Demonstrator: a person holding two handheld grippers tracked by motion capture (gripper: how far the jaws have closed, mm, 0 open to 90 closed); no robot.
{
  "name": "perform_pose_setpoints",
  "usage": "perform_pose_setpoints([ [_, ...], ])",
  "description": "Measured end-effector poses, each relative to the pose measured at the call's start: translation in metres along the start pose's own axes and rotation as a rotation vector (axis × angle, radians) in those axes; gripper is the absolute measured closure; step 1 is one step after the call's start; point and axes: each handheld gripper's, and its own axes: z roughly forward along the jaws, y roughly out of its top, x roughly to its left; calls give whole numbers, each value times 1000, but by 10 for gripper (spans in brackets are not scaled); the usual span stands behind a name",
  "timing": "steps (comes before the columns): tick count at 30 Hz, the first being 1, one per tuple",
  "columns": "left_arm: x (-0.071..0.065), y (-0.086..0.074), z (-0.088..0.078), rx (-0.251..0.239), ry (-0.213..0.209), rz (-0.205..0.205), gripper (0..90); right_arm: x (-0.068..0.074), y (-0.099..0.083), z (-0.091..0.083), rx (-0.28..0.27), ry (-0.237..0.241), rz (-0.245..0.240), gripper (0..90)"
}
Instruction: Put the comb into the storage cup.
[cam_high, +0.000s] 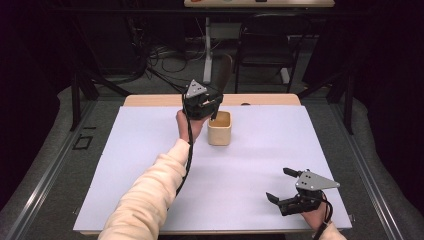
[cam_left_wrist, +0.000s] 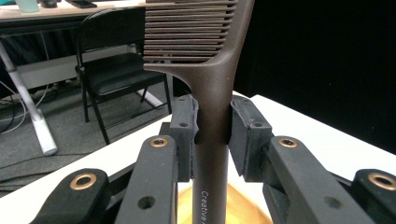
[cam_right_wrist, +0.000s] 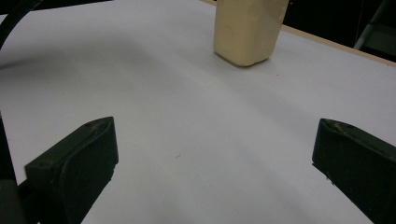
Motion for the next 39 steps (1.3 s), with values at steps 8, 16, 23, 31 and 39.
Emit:
perform_pose_setpoints([
  [8,0,-6,5,12,5,-5,725,-1,0,0,3,-1,-1,0],
  [16,-1,-11,10,46,0,12,724,-1,0,0,-1,-2,2,0],
  [23,-1,-13,11,34,-4,5,725,0,0,0,1,-3,1,0],
  [31,-1,-15,12,45,-3,4,724,0,0,1,1,-1,1,0],
  [39,-1,-20,14,61,-20,9,724,0,0,1,2,-1,1,0],
])
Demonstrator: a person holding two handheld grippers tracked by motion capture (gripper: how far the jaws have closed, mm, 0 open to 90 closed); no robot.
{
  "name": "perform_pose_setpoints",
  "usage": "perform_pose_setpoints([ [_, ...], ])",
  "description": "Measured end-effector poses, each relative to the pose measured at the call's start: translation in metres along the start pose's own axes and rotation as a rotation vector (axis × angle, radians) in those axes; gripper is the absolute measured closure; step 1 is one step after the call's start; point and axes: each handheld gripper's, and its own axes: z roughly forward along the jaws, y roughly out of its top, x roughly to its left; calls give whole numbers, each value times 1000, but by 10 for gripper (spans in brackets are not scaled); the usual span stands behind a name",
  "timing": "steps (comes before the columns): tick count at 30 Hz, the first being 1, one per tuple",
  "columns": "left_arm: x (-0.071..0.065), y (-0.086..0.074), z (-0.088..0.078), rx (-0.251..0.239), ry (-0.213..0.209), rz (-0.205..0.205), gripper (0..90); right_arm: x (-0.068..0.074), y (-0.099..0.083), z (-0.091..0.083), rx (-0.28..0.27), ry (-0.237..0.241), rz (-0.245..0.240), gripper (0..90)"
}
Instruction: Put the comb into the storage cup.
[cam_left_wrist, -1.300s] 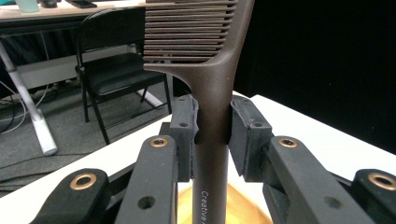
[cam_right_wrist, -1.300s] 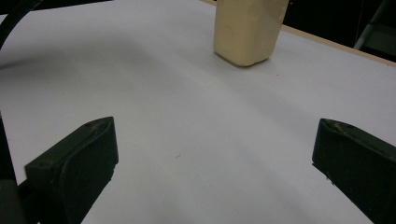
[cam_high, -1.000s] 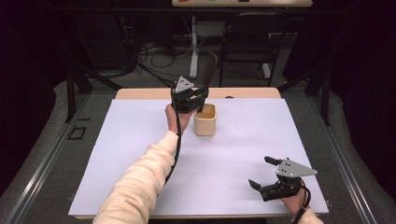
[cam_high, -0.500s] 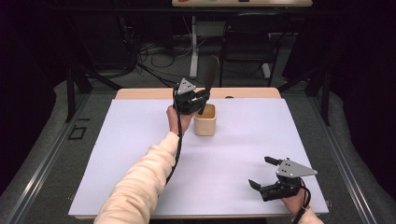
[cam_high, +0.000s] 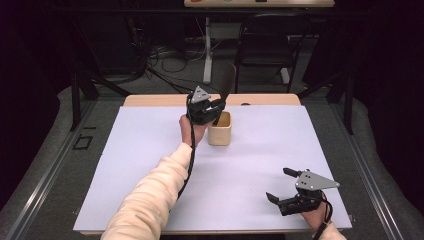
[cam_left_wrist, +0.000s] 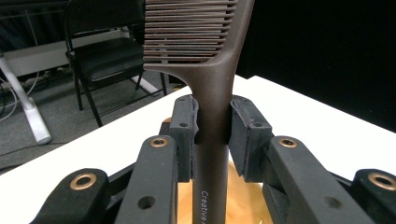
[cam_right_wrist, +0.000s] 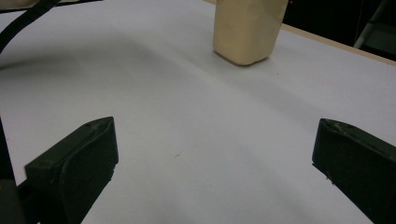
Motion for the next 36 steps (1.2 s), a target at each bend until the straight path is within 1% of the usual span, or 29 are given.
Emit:
perform_pose_setpoints([
  [7,1,-1,-1,-1,2,2,725,0,0,0,1,-1,-2,0],
  [22,4,-8,2,43,-15,9,724,0,0,0,4,-2,-3,0],
  [25,3,-8,5,53,-30,11,724,0,0,0,6,-1,-2,0],
  [26,3,-9,6,64,-36,19,724,0,0,0,6,-2,-3,0],
  [28,2,-9,7,74,-44,21,724,0,0,0,7,-2,-3,0],
  [29,2,-9,8,80,-45,28,724,0,0,0,6,-2,-3,0],
  [32,2,-9,9,90,-54,32,724,0,0,0,5,-2,-4,0],
  [33,1,-10,10,102,-65,35,724,0,0,0,5,-2,-4,0],
  [36,1,-11,12,122,-76,40,724,0,0,0,5,-3,-5,0],
])
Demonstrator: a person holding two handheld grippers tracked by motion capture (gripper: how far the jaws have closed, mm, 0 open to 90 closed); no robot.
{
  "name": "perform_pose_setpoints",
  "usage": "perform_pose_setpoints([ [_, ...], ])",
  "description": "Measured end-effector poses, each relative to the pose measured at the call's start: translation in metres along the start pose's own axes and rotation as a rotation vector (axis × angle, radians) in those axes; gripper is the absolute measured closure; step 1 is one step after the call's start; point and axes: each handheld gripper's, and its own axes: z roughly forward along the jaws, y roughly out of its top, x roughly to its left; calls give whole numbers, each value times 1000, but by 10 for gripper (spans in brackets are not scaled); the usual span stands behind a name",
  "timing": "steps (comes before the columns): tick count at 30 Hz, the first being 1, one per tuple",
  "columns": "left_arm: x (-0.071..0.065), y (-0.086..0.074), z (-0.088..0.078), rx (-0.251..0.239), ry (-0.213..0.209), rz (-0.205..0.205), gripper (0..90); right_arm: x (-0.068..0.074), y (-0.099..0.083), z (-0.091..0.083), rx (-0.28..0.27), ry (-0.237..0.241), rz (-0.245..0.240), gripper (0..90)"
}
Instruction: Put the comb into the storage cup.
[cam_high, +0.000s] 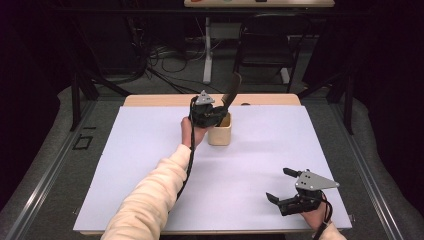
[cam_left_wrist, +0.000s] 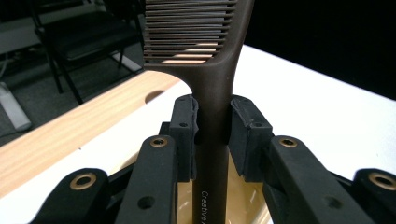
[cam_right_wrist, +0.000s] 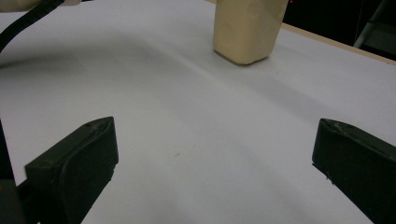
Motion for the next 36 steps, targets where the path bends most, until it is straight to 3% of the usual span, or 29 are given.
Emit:
perform_pose_setpoints([
  [23,1,1,7,88,25,91,723,0,0,0,-3,1,2,0],
  [36,-1,0,11,123,26,103,722,0,0,0,-2,2,5,0],
])
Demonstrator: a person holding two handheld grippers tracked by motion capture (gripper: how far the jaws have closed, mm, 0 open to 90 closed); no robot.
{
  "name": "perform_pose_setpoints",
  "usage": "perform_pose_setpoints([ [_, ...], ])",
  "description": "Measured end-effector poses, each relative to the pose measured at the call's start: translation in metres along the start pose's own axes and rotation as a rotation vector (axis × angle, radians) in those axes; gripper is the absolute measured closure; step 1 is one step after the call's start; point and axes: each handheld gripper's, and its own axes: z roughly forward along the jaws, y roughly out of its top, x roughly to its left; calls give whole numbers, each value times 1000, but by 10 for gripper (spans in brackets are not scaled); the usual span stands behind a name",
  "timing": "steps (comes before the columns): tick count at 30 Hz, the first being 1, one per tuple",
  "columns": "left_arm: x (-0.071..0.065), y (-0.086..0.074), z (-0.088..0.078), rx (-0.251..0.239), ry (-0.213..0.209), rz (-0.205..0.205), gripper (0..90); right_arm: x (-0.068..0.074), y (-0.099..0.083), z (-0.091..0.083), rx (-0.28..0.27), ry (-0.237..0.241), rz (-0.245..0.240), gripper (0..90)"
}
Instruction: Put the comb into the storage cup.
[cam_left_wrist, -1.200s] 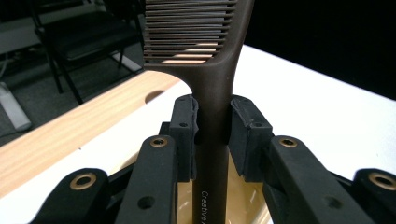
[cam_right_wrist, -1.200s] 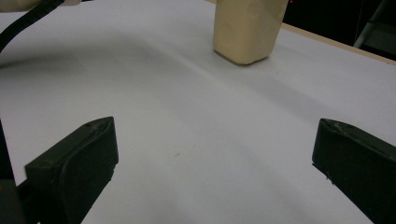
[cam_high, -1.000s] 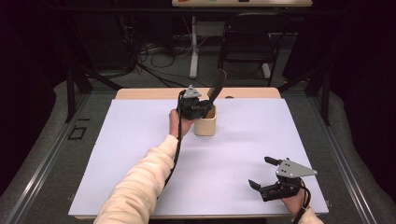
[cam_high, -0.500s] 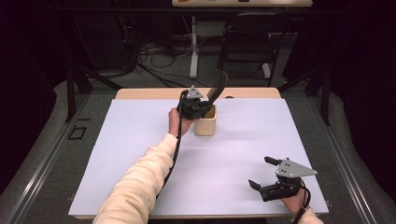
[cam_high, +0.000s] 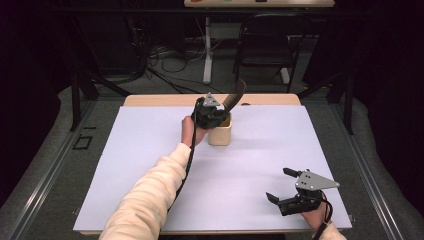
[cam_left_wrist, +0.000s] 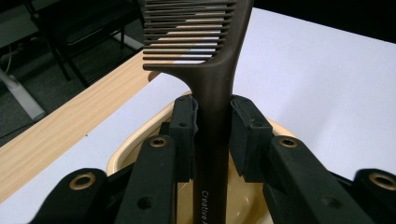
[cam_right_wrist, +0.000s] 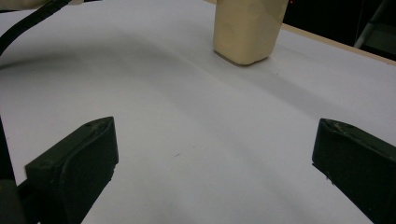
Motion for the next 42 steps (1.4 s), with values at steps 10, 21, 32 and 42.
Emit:
perform_pose_setpoints([
  [10,0,0,-4,-2,-45,-24,452,0,0,0,-1,1,1,0],
  [21,1,-1,-23,7,-51,-31,281,0,0,0,2,-1,-4,0],
  [32,-1,-6,-44,35,-20,-23,103,0,0,0,2,1,-1,0],
  [42,-3,-10,-61,48,11,-14,8,0,0,0,1,-1,1,0],
])
